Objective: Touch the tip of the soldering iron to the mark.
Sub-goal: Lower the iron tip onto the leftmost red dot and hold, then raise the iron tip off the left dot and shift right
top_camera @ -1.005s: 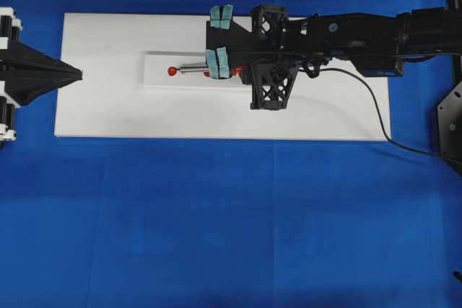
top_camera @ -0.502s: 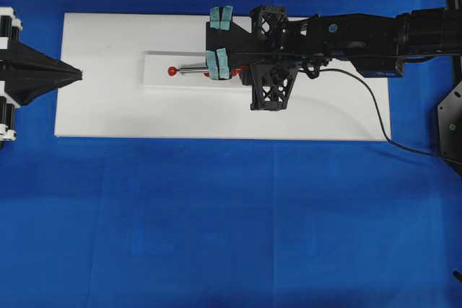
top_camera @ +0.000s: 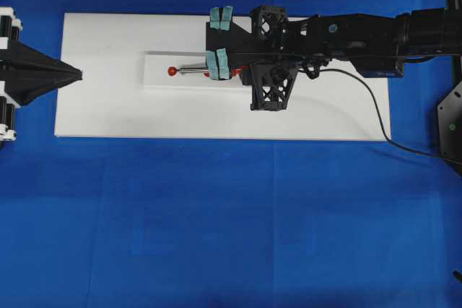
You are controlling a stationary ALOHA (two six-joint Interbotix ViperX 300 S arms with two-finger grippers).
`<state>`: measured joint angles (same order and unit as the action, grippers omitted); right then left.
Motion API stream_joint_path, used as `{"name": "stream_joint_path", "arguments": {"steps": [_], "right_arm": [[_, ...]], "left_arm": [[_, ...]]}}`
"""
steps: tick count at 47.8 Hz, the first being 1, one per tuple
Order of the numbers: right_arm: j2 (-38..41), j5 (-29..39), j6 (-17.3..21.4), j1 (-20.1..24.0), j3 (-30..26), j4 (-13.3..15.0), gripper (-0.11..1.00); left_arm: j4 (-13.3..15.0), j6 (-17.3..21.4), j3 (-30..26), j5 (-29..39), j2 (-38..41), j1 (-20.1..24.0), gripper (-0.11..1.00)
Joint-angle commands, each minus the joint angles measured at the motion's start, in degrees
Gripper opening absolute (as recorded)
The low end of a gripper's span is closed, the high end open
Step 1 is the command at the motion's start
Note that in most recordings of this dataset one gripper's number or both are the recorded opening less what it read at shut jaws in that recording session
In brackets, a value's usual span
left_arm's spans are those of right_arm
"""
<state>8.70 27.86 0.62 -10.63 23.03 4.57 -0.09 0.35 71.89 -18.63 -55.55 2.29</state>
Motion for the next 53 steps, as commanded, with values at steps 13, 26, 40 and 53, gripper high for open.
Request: {"name": "stream_joint_path", "arguments": {"steps": [13, 26, 40, 53], "right_arm": [[-1.05, -0.35, 0.18, 0.09, -1.41, -0.09, 0.06], [-1.41, 0.18, 0.18, 0.09, -2.02, -0.09, 0.06], [-6.94, 4.83, -0.18, 0.09, -4.83, 0.18, 0.06], [-10.02, 9.76, -0.26, 0.09, -7.65, 1.49, 0.06]], "left_arm": [[-0.09, 0.09, -0.53, -0.62, 0.18, 0.18, 0.0], [-0.09, -0.09, -0.53, -0.62, 0.18, 0.18, 0.0], [0.0, -0.26, -0.53, -0.53, 0.18, 0.18, 0.0], [-0.09, -0.35, -0.53, -0.62, 0.18, 0.18, 0.0]]}}
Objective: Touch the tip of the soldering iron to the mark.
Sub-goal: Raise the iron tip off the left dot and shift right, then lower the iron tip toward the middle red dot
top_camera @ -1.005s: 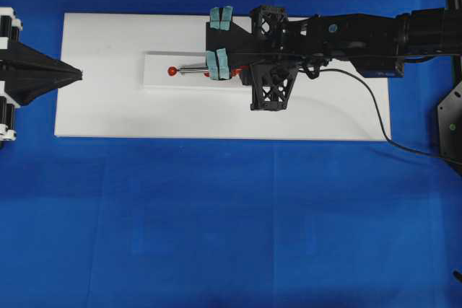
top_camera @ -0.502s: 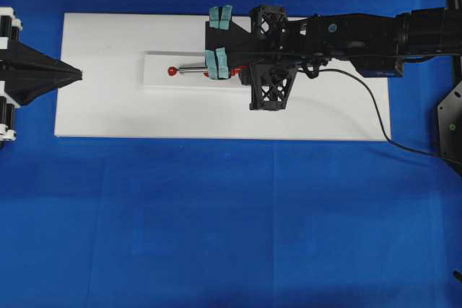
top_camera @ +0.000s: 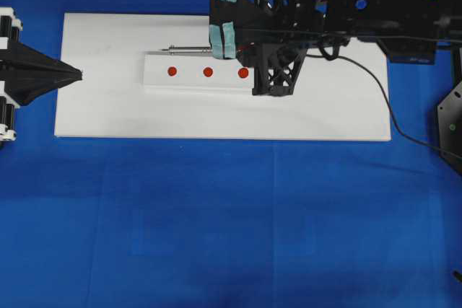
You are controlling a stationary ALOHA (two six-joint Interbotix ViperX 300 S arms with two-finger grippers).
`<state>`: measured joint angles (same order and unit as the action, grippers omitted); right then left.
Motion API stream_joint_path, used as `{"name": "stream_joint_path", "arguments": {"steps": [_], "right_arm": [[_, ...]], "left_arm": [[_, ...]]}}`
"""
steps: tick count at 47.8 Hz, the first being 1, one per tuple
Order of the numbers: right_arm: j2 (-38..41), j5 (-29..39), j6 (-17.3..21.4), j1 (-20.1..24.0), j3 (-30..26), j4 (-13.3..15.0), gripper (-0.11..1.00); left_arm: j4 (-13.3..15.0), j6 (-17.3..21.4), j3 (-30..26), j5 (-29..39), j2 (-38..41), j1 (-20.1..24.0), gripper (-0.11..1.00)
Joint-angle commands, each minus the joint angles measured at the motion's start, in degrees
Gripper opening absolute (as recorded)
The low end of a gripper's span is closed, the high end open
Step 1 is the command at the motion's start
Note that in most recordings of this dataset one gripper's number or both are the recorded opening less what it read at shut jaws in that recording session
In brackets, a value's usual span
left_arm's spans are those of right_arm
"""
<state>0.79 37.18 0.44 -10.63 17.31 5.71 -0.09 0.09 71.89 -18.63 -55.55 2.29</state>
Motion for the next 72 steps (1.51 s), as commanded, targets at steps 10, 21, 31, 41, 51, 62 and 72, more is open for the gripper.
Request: {"name": "stream_joint_path", "arguments": {"steps": [10, 21, 31, 41, 51, 62, 72], "right_arm": [[-2.11, 0.62, -0.09, 0.09, -2.02, 0.26, 0.06], [-2.29, 0.88, -0.09, 0.09, -1.67, 0.26, 0.06], [-4.31, 1.41, 0.0, 0.0, 1.14, 0.35, 0.06], [-8.09, 1.41, 0.18, -0.53, 6.15, 0.35, 0.06], [-11.95, 2.2, 0.26, -0.53, 10.28, 0.35, 0.06], [-12.74, 3.34, 0.44, -0.44, 11.16, 0.35, 0.06], [-12.74, 3.34, 0.44, -0.53, 11.07, 0.35, 0.06]], "left_arm": [[-0.09, -0.09, -0.53, -0.53, 0.09, 0.18, 0.0], [0.0, -0.09, -0.53, -0.7, 0.18, 0.18, 0.0], [-0.09, -0.09, -0.53, -0.79, 0.18, 0.18, 0.0], [-0.09, -0.09, -0.53, -0.88, 0.18, 0.18, 0.0], [0.0, -0.18, -0.53, -1.14, 0.18, 0.18, 0.0], [-0.09, -0.18, -0.53, -1.14, 0.18, 0.18, 0.0], [-0.09, -0.18, -0.53, -1.14, 0.18, 0.18, 0.0]]}}
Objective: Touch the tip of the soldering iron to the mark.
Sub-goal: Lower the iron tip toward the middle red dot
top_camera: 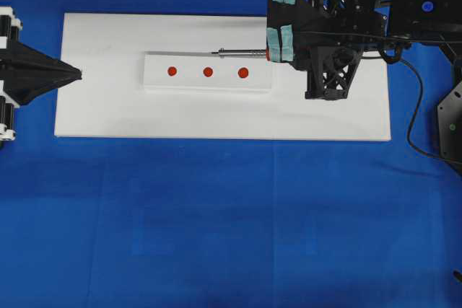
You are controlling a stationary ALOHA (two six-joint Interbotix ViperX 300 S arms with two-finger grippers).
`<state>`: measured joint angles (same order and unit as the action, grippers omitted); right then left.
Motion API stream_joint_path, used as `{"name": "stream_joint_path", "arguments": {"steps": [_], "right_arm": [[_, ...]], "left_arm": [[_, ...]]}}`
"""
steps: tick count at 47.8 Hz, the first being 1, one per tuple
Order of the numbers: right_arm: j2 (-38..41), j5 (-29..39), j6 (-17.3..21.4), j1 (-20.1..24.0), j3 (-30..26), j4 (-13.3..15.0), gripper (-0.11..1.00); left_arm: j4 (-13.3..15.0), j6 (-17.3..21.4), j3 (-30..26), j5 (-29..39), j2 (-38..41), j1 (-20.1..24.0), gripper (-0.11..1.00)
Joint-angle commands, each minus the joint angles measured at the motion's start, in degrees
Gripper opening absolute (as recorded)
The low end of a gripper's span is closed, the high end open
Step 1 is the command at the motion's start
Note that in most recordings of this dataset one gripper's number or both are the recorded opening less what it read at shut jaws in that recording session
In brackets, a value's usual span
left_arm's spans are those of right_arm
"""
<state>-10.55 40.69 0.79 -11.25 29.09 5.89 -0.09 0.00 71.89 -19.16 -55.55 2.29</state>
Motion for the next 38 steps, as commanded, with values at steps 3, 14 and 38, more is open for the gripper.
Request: {"name": "stream_joint_path", "arguments": {"steps": [3, 14, 38], "right_arm": [[-1.41, -0.18, 0.09, 0.09, -0.7, 0.18, 0.06], [-1.32, -0.35, 0.09, 0.09, -0.7, 0.18, 0.06], [-0.53, -0.35, 0.18, 0.09, -0.62, 0.18, 0.06]], "left_arm": [[0.0, -0.09, -0.53, -0.62, 0.18, 0.18, 0.0], [-0.09, -0.09, -0.53, -0.62, 0.18, 0.18, 0.0], [-0.09, -0.09, -0.53, -0.79, 0.18, 0.18, 0.0]]}}
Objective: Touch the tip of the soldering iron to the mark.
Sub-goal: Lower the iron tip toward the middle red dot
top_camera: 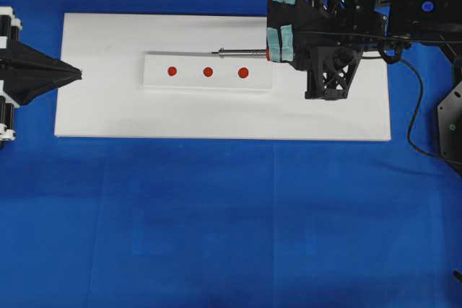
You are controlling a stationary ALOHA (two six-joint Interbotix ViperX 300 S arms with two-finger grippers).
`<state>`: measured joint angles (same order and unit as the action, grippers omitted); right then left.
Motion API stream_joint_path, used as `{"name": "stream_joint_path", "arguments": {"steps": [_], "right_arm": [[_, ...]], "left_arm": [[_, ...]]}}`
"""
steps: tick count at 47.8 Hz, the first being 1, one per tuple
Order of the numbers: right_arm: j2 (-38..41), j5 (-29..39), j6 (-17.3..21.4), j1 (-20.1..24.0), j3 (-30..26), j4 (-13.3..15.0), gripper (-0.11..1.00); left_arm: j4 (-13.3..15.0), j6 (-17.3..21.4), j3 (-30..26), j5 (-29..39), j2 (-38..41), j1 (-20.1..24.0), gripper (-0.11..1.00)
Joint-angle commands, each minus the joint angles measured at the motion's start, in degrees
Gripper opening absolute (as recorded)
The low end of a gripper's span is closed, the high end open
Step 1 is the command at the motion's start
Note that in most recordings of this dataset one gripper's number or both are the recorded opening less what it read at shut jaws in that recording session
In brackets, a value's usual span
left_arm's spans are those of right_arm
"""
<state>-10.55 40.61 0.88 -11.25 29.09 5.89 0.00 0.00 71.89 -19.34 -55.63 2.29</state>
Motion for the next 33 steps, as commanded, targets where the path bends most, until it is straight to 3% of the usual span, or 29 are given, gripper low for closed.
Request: {"name": "stream_joint_path", "arguments": {"steps": [1, 33], "right_arm": [[-0.35, -0.26, 0.09, 0.09, -0.62, 0.18, 0.06], [9.23, -3.34, 0.09, -0.62, -0.53, 0.18, 0.06]], "left_arm": [[-0.09, -0.09, -0.53, -0.62, 0.26, 0.18, 0.0], [-0.09, -0.09, -0.53, -0.62, 0.26, 0.18, 0.0]]}}
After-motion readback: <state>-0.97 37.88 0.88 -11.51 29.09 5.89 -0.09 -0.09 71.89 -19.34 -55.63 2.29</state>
